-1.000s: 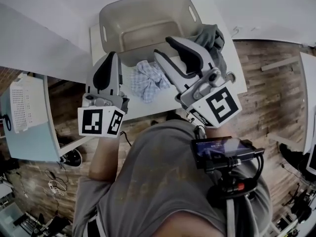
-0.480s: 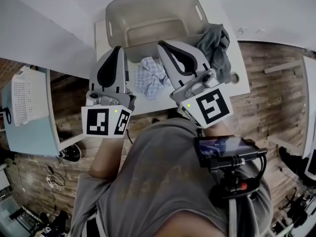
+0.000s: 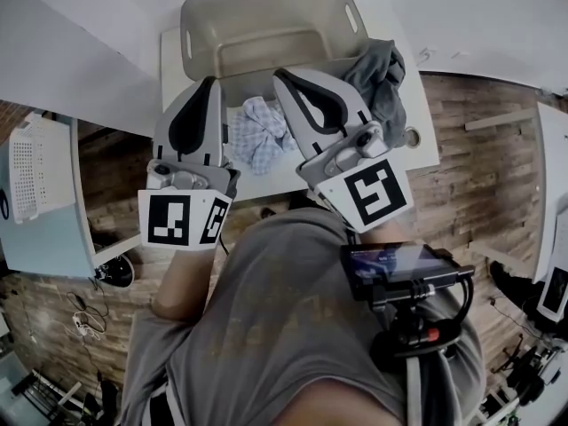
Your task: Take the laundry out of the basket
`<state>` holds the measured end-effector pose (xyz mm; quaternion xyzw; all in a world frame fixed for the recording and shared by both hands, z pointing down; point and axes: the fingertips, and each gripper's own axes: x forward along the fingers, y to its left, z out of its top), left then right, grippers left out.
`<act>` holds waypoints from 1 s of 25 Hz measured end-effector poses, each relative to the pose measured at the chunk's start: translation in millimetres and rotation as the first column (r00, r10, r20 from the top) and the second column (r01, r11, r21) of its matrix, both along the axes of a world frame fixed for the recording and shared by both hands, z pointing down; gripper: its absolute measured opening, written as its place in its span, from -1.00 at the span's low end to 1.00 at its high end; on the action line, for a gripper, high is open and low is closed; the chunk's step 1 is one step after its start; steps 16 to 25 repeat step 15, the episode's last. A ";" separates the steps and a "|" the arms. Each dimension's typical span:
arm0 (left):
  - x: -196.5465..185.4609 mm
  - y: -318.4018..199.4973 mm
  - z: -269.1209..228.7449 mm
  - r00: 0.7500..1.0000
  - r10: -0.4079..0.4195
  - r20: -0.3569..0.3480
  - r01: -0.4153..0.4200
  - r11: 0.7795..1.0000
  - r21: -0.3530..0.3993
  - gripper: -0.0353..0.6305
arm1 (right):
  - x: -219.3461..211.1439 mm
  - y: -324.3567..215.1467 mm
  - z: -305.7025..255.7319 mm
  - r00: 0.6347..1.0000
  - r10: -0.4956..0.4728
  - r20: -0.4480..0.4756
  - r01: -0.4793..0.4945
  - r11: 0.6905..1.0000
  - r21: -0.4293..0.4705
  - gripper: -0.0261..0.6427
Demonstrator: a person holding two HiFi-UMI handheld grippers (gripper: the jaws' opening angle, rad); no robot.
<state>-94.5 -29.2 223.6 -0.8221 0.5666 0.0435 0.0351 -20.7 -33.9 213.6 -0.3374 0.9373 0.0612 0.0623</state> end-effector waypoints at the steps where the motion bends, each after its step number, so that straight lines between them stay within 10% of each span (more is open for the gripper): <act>1: 1.4 0.0 -0.4 1.000 0.002 0.001 -0.002 1.000 0.003 -0.87 | 0.8 -0.3 0.0 1.000 0.002 0.001 -0.002 1.000 -0.001 -0.90; 25: 4.0 8.3 -13.1 1.000 -0.005 0.025 0.003 0.999 0.053 -0.87 | 5.6 -2.3 0.8 1.000 0.013 0.002 -0.013 1.000 -0.005 -0.90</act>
